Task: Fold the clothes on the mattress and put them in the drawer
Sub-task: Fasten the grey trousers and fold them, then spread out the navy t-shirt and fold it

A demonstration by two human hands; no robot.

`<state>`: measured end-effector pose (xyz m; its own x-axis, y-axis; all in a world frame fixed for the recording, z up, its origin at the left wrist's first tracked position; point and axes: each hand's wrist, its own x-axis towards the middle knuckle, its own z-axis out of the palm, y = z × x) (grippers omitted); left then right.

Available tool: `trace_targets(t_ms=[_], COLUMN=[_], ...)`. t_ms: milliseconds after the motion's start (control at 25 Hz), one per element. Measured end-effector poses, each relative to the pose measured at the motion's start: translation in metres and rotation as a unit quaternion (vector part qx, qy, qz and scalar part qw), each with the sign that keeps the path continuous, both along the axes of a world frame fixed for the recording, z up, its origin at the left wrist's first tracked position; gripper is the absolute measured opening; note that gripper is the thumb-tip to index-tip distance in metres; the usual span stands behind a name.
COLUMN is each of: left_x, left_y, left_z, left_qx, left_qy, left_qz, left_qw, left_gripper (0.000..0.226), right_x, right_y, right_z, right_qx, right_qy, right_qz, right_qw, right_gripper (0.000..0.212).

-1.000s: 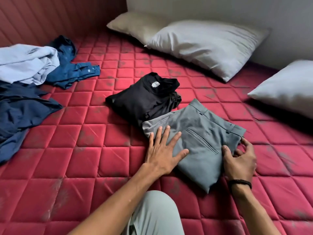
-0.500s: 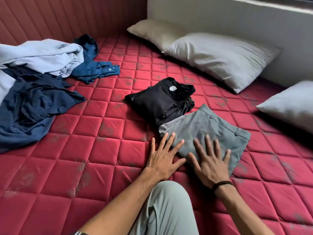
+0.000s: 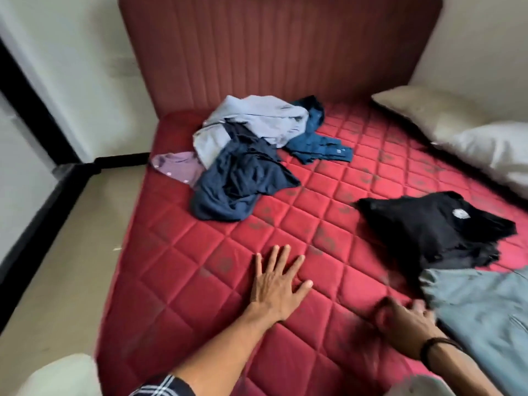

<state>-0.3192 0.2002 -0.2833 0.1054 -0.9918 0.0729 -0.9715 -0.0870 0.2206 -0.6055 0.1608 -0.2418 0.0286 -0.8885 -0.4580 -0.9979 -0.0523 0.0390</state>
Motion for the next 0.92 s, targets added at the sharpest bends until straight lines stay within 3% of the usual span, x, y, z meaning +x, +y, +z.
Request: trace_targets(t_ms=[200, 360, 520, 640, 800, 920], left_x=[0.138, 0.215, 0.219, 0.219, 0.220, 0.215], left_y=[0.021, 0.028, 0.028, 0.029, 0.032, 0.043], left_z=[-0.009, -0.012, -0.019, -0.021, -0.018, -0.014], left_qx=[-0.045, -0.052, -0.083, -0.098, -0.091, -0.107], left_qy=[-0.008, -0.014, -0.023, -0.022, -0.021, -0.003], left_qz=[0.189, 0.251, 0.261, 0.261, 0.259, 0.253], left_qw=[0.981, 0.967, 0.961, 0.960, 0.961, 0.961], left_gripper=[0.075, 0.077, 0.071, 0.068, 0.064, 0.062], right_x=[0.171, 0.284, 0.360, 0.378, 0.358, 0.335], right_y=[0.006, -0.030, -0.067, -0.068, -0.044, -0.005], right_z=[0.006, 0.023, 0.017, 0.002, -0.007, -0.016], right_qx=[0.012, -0.071, -0.034, -0.077, -0.176, -0.236], right_qy=[-0.034, -0.069, -0.117, -0.176, -0.286, -0.311], right_qz=[0.161, 0.264, 0.313, 0.289, 0.279, 0.289], right_qw=[0.986, 0.959, 0.942, 0.938, 0.900, 0.874], right_gripper=[0.076, 0.043, 0.031, 0.034, 0.060, 0.042])
